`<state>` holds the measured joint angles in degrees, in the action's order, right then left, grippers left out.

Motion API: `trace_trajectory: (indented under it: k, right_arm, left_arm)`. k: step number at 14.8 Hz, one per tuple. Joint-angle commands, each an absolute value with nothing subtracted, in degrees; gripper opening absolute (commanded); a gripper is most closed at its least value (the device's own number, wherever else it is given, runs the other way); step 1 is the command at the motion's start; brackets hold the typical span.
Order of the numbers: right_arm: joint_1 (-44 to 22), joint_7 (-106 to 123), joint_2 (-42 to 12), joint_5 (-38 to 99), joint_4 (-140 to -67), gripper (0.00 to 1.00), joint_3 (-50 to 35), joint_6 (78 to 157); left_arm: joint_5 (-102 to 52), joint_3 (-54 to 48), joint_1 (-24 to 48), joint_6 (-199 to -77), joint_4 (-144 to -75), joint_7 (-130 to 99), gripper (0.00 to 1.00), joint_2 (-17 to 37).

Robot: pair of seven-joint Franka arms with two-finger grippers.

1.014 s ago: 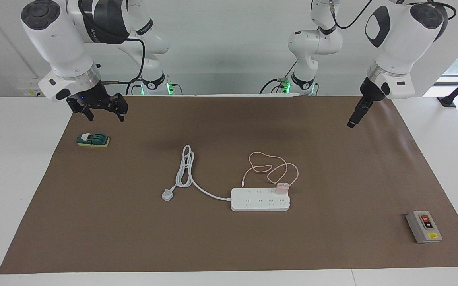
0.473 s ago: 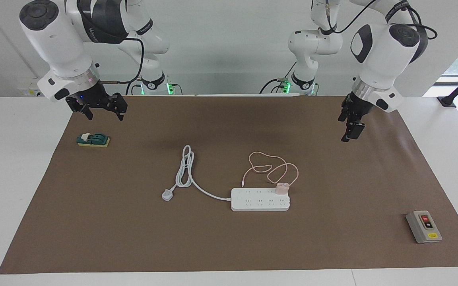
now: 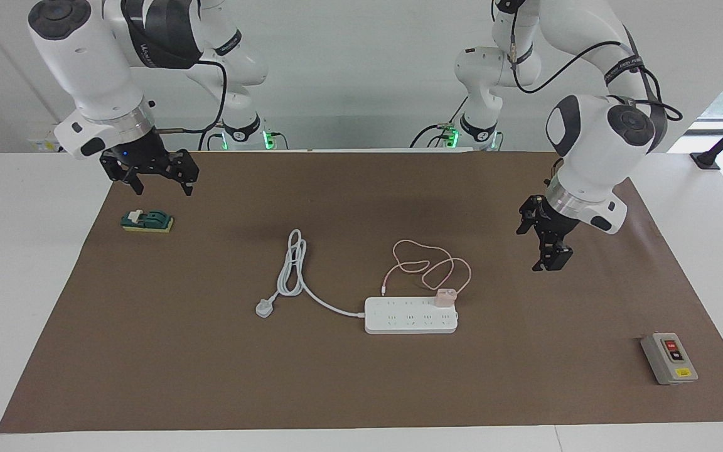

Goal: Unplug charger and place it aside
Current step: 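Move the left gripper toward the pink charger on the power strip, then grasp the pink charger with the left gripper while the right gripper approaches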

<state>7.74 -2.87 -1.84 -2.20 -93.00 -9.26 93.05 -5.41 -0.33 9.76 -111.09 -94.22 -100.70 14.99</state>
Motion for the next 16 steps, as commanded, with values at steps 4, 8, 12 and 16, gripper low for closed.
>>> trace_trajectory:
  k: [4, 8, 12, 16]
  right_arm:
    - [6.77, -8.52, -0.70, -1.05, -94.75, 1.00, -9.67, 97.29]
    - [6.33, -8.70, -0.35, -1.05, -95.98, 1.00, -9.75, 98.34]
    - [5.28, -14.22, -1.14, -1.05, -96.06, 1.00, -9.76, 101.59]
    - [3.25, -21.16, -2.37, -1.05, -95.98, 1.00, -9.76, 102.30]
  left_arm:
    - [-6.59, 0.53, 13.08, -110.38, -82.62, -107.22, 1.00, 27.50]
    - [-6.24, 0.79, 16.34, -114.16, -82.62, -112.58, 1.00, 31.19]
    - [-5.80, 0.79, 18.89, -121.27, -84.46, -114.86, 1.00, 32.17]
    - [-5.01, 0.88, 19.95, -123.93, -87.01, -115.14, 1.00, 31.82]
